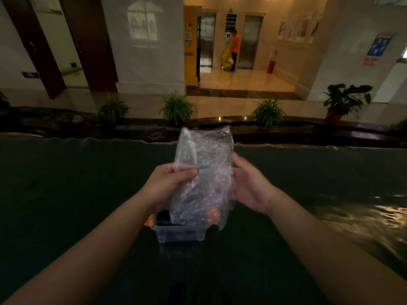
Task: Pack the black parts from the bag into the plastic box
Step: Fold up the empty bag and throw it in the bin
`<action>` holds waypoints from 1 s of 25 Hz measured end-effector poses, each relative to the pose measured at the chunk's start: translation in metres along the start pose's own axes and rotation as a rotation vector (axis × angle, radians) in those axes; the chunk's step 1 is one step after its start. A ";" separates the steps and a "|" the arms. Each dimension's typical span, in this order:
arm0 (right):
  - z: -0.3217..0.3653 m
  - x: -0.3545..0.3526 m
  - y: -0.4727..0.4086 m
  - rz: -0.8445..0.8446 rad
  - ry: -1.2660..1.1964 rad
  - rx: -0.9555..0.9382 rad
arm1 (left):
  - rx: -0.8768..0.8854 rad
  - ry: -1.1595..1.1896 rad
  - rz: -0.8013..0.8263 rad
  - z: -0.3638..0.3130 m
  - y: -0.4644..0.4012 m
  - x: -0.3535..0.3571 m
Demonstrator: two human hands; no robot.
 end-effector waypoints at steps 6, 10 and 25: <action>-0.005 0.007 -0.010 -0.173 0.217 -0.061 | 0.111 -0.101 -0.046 -0.010 -0.004 -0.020; 0.007 0.005 -0.013 -0.150 0.152 -0.098 | 0.121 0.007 0.064 -0.019 -0.007 -0.036; -0.003 0.023 -0.021 0.018 0.442 -0.084 | 0.126 -0.470 0.171 -0.005 0.012 -0.046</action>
Point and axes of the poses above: each hand's wrist, its own y-axis away from the middle knuckle, its own x-axis out of the palm, z = x × y, the point moved 3 cm from there along -y, towards the middle knuckle, and after that the axes turned 13 degrees about -z, right-handed, at the moved point
